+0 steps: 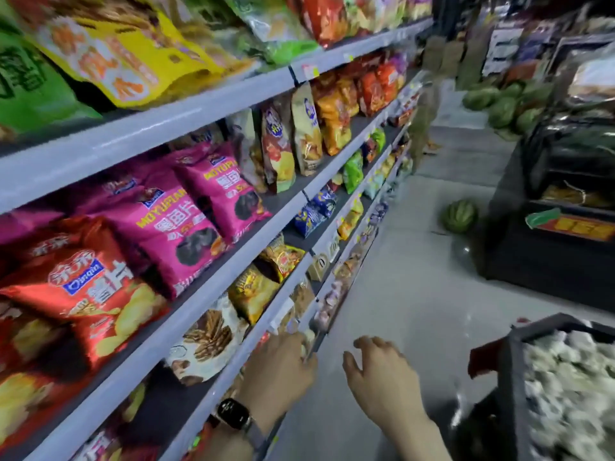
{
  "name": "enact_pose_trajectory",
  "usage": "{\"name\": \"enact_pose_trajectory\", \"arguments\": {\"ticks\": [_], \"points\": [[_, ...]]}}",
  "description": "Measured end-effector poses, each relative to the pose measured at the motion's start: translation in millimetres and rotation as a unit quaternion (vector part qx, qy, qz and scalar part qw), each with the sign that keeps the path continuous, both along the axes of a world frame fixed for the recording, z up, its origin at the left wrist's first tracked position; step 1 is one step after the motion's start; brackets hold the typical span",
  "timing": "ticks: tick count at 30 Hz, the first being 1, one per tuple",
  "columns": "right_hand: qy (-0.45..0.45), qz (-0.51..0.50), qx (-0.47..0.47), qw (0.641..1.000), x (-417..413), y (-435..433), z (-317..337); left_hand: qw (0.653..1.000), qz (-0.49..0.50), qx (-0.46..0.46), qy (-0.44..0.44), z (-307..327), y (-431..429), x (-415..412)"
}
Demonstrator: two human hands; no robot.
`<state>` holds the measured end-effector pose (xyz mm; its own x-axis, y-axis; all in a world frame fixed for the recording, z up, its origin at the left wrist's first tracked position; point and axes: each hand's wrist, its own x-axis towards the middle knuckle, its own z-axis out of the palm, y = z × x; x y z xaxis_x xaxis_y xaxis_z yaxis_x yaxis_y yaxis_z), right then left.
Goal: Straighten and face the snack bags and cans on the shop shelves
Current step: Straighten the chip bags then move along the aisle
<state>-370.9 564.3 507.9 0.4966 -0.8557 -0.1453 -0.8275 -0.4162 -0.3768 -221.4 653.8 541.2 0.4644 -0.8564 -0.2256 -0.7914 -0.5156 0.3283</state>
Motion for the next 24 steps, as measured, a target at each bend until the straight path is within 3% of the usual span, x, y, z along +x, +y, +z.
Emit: {"name": "enact_pose_trajectory", "arguments": {"ticks": [8,15,24], "points": [[0.035,-0.086,0.049,0.994,6,-66,-67,0.994,-0.088,0.064,0.004,-62,-90,29],[0.006,-0.168,0.031,0.985,45,-118,-63,0.989,-0.144,0.028,0.037,-81,-174,56],[0.033,-0.209,0.086,0.974,62,-168,-91,0.977,-0.190,0.072,0.059,-125,-248,64]]}}
